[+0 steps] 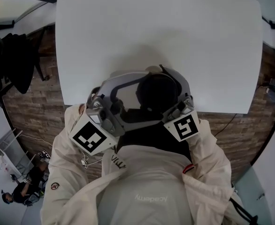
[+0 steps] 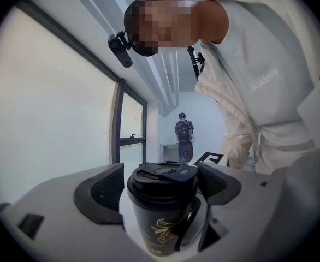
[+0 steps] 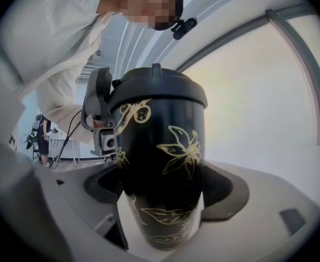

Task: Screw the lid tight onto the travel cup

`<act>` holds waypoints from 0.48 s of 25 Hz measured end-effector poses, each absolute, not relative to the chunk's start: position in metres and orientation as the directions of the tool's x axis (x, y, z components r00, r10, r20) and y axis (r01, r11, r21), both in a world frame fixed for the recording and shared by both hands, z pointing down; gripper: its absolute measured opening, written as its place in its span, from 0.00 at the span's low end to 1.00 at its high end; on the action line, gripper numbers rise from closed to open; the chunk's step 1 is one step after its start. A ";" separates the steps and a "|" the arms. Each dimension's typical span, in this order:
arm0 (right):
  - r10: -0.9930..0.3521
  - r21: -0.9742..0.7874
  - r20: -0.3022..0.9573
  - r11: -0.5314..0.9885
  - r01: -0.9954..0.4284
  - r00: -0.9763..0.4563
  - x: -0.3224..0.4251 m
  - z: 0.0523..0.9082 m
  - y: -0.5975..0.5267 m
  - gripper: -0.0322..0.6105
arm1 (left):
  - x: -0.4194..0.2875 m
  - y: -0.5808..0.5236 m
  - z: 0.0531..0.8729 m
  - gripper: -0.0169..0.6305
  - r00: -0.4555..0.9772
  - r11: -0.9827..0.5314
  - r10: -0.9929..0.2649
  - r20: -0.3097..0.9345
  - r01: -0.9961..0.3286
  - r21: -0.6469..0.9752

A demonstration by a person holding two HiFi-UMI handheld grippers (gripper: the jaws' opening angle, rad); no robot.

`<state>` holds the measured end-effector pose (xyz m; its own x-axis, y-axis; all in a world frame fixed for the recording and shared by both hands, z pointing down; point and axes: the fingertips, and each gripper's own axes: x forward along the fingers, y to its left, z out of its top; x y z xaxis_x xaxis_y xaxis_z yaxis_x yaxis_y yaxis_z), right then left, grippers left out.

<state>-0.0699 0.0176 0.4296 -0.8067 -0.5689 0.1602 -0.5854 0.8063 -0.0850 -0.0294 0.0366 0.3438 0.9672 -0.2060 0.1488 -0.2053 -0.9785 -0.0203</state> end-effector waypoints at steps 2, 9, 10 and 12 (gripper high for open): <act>-0.565 -0.107 0.156 0.805 -0.583 -0.810 -0.070 0.431 0.017 0.67 | -0.031 0.036 0.345 0.67 0.963 -0.975 -0.221 0.155 -0.220 -0.020; -0.553 -0.132 0.169 0.808 -0.574 -0.816 -0.062 0.431 0.017 0.67 | -0.039 0.034 0.345 0.67 0.946 -0.962 -0.271 0.177 -0.274 -0.005; -0.547 -0.135 0.179 0.810 -0.571 -0.818 -0.059 0.432 0.019 0.67 | -0.041 0.035 0.345 0.67 0.943 -0.959 -0.278 0.182 -0.283 0.000; -0.536 -0.153 0.200 0.810 -0.567 -0.820 -0.049 0.430 0.028 0.67 | -0.049 0.040 0.344 0.67 0.932 -0.950 -0.302 0.201 -0.312 0.019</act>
<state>-0.0489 0.0279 0.4300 -0.8202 -0.5361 0.1998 -0.5665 0.8096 -0.1535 -0.0492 0.0402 0.3438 0.9319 -0.3020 0.2007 -0.3120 -0.9499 0.0194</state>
